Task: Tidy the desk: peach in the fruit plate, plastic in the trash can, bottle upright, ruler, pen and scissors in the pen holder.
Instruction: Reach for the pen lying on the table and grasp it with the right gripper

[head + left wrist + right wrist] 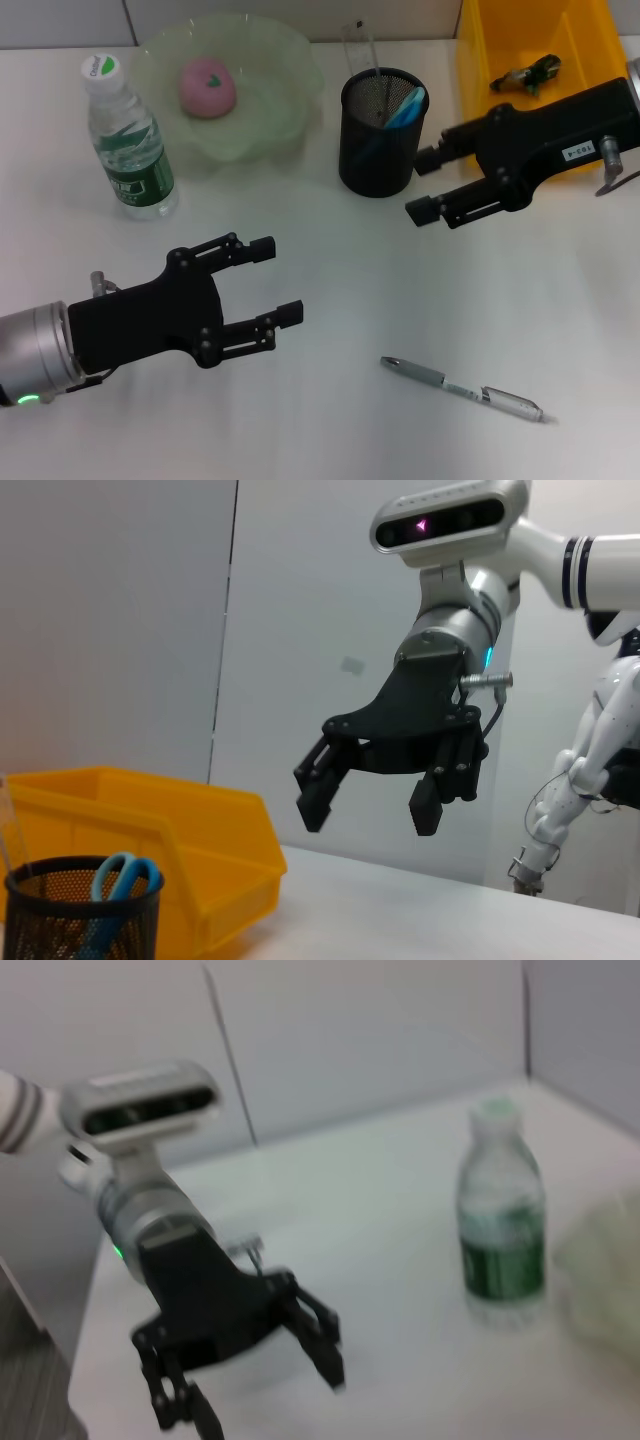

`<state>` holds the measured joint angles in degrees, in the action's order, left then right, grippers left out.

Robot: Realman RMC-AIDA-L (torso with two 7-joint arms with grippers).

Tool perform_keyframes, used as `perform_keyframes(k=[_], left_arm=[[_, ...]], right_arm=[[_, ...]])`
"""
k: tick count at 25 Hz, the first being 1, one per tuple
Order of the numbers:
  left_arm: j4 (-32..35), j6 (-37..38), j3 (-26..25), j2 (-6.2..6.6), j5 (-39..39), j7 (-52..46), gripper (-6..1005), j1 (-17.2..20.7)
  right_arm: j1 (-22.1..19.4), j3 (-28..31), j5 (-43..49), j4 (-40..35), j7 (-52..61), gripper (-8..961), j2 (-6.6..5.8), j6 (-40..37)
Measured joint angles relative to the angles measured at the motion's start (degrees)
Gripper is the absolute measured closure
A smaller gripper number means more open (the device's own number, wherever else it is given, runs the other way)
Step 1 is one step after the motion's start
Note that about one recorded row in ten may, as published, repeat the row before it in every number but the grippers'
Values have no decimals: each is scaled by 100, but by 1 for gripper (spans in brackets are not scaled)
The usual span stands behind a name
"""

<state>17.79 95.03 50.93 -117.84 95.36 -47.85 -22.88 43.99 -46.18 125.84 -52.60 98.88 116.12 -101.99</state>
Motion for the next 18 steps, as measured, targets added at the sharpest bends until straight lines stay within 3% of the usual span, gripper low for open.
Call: perform_keyframes(k=[1,7,11,18], left_arm=[[4,-20,-7,9,2,-2,230,5],[65,-97,-6,17,3,-4,231,4],[80,-245,-4,6,14,7,231,-10],[87,-307,24,12,52,10,230,-39]], right_arm=[[136,-12,339,-153,564,246,-3,-198],[537,-325,1242,-317,1529,247,16,-639],[746,-1220,1730,-376,2115,247,117,-704],[855,-2208,2038,-428,2439,248,309,-652]])
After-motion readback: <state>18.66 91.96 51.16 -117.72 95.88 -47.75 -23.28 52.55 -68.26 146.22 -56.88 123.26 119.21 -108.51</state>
